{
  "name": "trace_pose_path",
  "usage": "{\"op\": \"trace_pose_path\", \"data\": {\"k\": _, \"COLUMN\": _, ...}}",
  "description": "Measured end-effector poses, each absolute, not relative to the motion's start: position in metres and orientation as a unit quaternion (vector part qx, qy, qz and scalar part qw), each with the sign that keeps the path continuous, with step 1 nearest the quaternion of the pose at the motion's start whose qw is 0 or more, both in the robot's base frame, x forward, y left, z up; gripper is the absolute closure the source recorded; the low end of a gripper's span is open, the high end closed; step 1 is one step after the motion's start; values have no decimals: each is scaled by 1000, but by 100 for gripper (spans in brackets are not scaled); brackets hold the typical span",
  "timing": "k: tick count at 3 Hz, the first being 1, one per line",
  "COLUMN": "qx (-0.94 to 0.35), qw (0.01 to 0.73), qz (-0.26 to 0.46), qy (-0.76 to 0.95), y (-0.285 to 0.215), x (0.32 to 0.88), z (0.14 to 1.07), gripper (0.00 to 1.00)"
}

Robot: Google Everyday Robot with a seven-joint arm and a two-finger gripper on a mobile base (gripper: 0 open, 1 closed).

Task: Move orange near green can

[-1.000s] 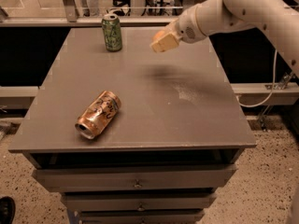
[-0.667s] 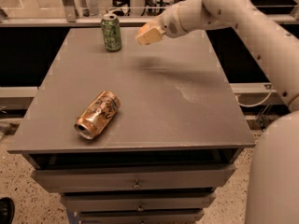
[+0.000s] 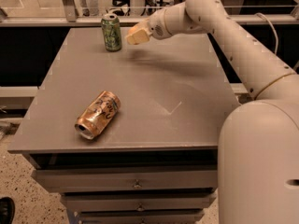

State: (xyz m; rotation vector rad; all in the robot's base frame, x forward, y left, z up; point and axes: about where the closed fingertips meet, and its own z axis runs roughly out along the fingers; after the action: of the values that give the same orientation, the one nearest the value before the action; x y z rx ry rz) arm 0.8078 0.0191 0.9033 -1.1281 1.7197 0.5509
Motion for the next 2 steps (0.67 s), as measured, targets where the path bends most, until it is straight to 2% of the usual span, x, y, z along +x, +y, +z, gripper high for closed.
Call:
{"op": "trace_pose_path", "data": {"k": 1, "qx": -461, "qw": 474, "qz": 248, "qy": 709, "y": 29, "x": 815, "z": 891, "gripper": 85}}
{"op": "trace_pose_path", "data": {"k": 2, "qx": -463, "qw": 463, "qz": 266, "qy": 707, "y": 38, "x": 816, "z": 884, "gripper": 62}}
